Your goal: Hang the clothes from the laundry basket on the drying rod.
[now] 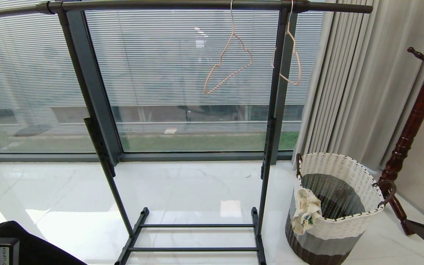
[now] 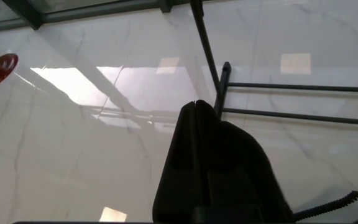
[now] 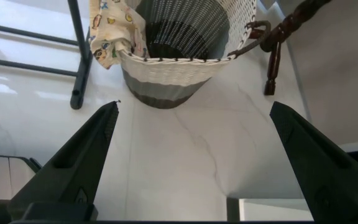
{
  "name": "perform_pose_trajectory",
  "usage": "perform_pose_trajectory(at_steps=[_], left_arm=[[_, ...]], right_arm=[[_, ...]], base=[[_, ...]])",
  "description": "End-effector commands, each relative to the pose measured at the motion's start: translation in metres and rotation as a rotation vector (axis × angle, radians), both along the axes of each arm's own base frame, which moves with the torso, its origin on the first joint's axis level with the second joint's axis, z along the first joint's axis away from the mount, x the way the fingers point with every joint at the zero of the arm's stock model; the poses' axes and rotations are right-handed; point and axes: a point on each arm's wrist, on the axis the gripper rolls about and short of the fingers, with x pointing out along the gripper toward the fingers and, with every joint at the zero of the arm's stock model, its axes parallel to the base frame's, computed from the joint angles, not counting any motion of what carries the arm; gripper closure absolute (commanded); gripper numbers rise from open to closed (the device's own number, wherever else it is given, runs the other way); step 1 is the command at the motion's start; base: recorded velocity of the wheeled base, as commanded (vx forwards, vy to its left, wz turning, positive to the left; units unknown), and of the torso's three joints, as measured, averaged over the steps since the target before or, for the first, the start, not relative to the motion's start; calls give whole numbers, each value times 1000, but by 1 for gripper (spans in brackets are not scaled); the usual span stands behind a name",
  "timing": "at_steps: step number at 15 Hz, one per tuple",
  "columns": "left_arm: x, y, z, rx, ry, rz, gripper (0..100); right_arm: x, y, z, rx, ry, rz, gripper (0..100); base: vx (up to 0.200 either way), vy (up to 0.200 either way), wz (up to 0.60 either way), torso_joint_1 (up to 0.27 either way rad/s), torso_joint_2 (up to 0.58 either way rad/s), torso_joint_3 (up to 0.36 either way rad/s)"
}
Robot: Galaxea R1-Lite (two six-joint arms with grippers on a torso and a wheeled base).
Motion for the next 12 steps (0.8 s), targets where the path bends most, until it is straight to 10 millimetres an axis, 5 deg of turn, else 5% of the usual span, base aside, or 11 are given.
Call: perform_pose_trajectory(at_steps=[1, 6, 12], left_arm=[[0, 0, 0, 2, -1, 2, 100], [0, 0, 0, 2, 0, 1, 100], [0, 0, 0, 3, -1, 2, 100]], right_arm=[[0, 0, 0, -1, 1, 1, 0], [3, 0, 1, 3, -20, 2, 0], [4, 1, 1, 6, -20, 2, 0]], base=[[0, 0, 0, 0, 0, 0], [0, 0, 0, 59, -228, -207], [0, 0, 0, 177, -509, -287]])
